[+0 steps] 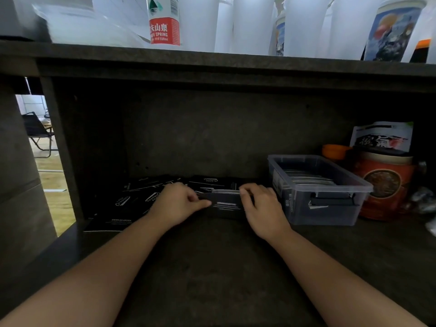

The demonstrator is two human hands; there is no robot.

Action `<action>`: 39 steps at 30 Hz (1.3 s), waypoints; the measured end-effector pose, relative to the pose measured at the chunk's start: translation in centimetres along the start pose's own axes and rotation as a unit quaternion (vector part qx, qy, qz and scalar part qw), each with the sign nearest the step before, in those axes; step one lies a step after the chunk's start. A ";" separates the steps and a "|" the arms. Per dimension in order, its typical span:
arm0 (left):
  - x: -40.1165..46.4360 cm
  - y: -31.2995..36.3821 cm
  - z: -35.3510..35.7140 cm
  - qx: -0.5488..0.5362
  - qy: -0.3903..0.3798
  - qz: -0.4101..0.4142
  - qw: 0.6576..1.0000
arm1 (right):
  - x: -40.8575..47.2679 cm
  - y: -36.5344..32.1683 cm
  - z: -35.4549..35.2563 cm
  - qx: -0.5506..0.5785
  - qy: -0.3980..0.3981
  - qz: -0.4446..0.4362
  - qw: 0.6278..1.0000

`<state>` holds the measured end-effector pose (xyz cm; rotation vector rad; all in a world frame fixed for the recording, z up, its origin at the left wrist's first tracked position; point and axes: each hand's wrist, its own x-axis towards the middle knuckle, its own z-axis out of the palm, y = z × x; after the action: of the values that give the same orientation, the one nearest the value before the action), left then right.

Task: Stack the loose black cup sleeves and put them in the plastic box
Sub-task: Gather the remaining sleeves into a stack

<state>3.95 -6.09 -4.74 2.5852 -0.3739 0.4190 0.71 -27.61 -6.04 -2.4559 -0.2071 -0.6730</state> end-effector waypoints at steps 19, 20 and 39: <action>2.0 -8.4 -1.6 0.197 -0.080 -0.303 0.929 | 0.3 0.3 -0.1 -0.039 0.009 -0.013 0.999; 2.2 -8.9 -1.4 0.208 -0.080 -0.291 0.930 | 0.3 0.3 -0.1 -0.036 0.008 -0.016 0.999; -0.1 -1.8 -2.6 -0.284 0.065 0.052 0.955 | 0.6 1.1 -0.1 -0.024 -0.030 -0.028 0.999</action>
<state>3.84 -3.19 -3.36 1.9751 -0.5024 0.4389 1.52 -28.55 -6.16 -2.5254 -0.2860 -0.6359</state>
